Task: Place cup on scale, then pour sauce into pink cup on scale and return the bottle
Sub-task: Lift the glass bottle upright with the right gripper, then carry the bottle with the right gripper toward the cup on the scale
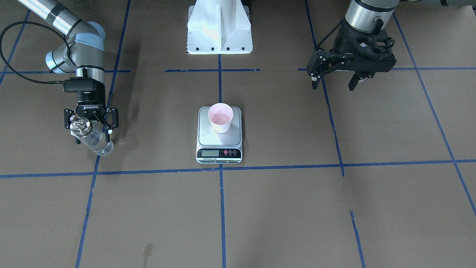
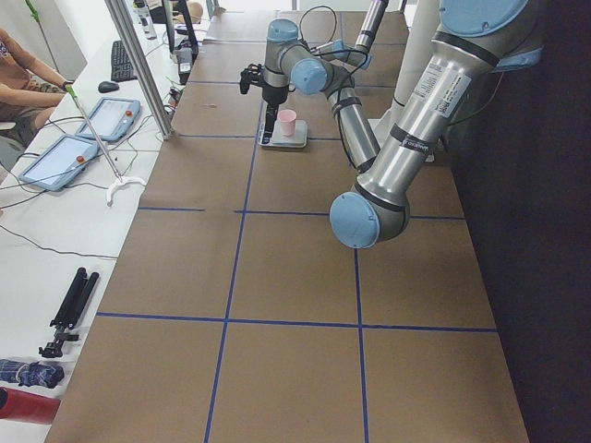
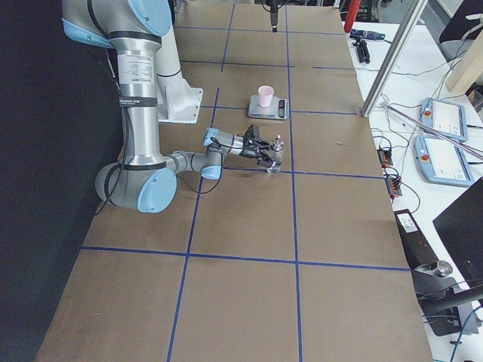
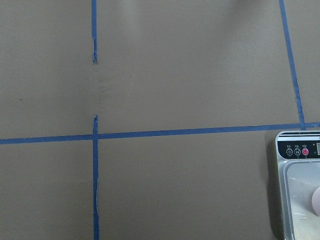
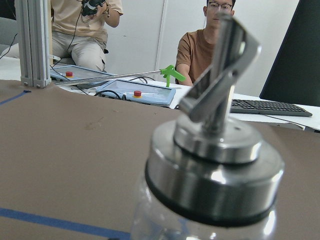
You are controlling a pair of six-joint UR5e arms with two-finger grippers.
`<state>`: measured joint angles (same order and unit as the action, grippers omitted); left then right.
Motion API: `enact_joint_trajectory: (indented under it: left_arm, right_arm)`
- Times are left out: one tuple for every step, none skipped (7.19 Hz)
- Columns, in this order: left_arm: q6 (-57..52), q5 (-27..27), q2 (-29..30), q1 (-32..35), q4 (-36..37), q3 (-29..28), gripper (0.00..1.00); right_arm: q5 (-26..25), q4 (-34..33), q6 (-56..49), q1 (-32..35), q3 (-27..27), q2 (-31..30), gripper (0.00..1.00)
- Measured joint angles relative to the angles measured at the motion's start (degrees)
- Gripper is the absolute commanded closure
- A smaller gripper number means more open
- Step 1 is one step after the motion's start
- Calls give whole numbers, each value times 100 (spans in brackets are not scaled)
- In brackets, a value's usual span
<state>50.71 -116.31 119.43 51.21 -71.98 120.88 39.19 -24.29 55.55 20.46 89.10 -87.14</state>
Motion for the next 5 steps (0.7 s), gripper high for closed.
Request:
enact_joint_trajectory:
  left_arm:
    - [0, 2, -4, 1, 0, 3, 0]
    - [0, 3, -6, 3, 0, 4, 0]
    - [0, 3, -7, 3, 0, 9, 0]
    - [0, 3, -7, 3, 0, 12, 0]
    - [0, 3, -6, 3, 0, 20, 0]
  right_arm:
    - [48, 280, -18, 2, -79, 8, 100]
    - [72, 481, -25, 16, -158, 17, 100]
    - [110, 571, -32, 59, -196, 32, 100]
    - [282, 622, -57, 186, -178, 97, 100]
    - [551, 655, -256, 429, -149, 196, 100]
